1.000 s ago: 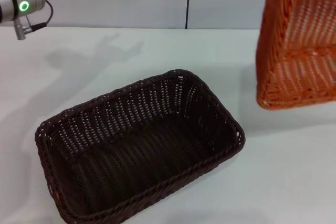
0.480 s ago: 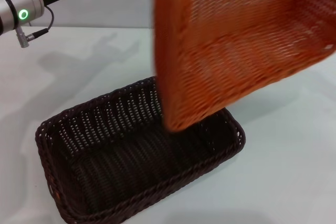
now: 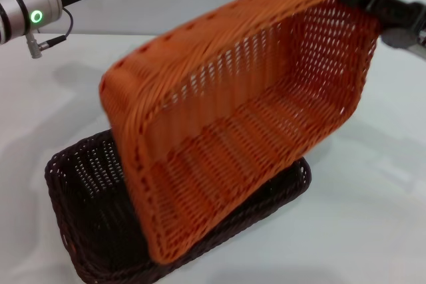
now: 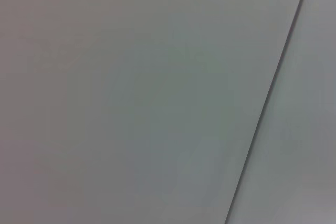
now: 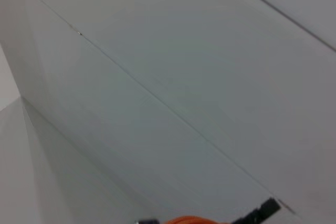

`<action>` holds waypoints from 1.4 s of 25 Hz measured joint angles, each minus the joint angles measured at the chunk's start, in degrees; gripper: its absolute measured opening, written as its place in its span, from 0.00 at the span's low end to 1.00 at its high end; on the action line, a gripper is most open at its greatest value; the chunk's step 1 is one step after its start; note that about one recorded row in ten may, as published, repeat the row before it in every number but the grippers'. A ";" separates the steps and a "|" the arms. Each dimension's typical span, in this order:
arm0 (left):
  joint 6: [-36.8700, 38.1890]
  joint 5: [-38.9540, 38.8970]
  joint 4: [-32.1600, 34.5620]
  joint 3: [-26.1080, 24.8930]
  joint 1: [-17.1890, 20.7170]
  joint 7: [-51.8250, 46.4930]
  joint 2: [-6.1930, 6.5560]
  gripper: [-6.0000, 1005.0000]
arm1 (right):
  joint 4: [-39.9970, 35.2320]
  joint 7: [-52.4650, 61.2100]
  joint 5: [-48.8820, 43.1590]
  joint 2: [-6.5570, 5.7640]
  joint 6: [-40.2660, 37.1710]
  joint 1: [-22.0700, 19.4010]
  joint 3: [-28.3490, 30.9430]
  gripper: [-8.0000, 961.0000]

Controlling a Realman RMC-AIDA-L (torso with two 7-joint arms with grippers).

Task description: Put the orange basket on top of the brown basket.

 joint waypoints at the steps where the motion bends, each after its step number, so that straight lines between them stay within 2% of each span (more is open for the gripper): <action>1: 0.10 0.01 0.19 0.00 -0.13 0.21 0.01 0.84 | 0.86 -0.47 0.07 0.08 -0.04 -0.08 -0.53 0.31; 8: 0.82 0.02 1.21 0.00 -1.05 0.93 -0.01 0.84 | 8.35 -5.85 0.07 0.34 1.43 1.16 -4.38 0.32; 12: 0.92 0.01 1.43 0.21 -1.22 0.98 -0.15 0.84 | 9.25 -9.45 0.11 0.36 2.43 2.09 -7.74 0.32; 15: 0.92 0.01 1.59 0.27 -1.23 0.99 -0.21 0.84 | 9.76 -9.78 -0.18 0.36 3.42 2.60 -8.12 0.33; 22: 0.36 -0.40 1.90 0.04 -0.73 1.78 -0.65 0.84 | 9.33 -9.73 -0.35 -0.05 4.38 2.11 -8.16 0.47; 25: 0.45 -0.49 1.87 0.01 -0.65 1.86 -0.70 0.84 | 8.90 -9.55 -0.38 -0.76 5.71 1.12 -7.75 0.53; 29: 0.46 -0.52 1.85 0.01 -0.63 1.95 -0.73 0.84 | 8.50 -9.62 -0.06 -1.57 7.06 -0.51 -6.35 0.71; 30: 0.50 -0.82 1.62 -0.03 -0.62 2.11 -0.82 0.84 | 7.91 -10.01 0.03 -2.00 8.06 -2.03 -4.16 0.76; 32: 0.41 -1.42 1.38 -0.07 -0.54 2.21 -0.89 0.84 | 7.62 -10.46 0.04 -2.11 8.84 -2.82 -2.56 0.80; 33: 0.41 -1.42 1.38 -0.07 -0.54 2.21 -0.89 0.84 | 7.24 -11.74 0.08 -2.20 10.31 -4.37 1.70 0.83; 34: 0.41 -1.42 1.38 -0.07 -0.54 2.21 -0.89 0.84 | 7.24 -11.74 0.08 -2.20 10.31 -4.37 1.70 0.85; 35: 0.40 -2.66 1.31 -0.08 -0.31 2.83 -0.92 0.84 | 7.16 -14.15 0.12 -2.21 11.04 -5.83 6.89 0.88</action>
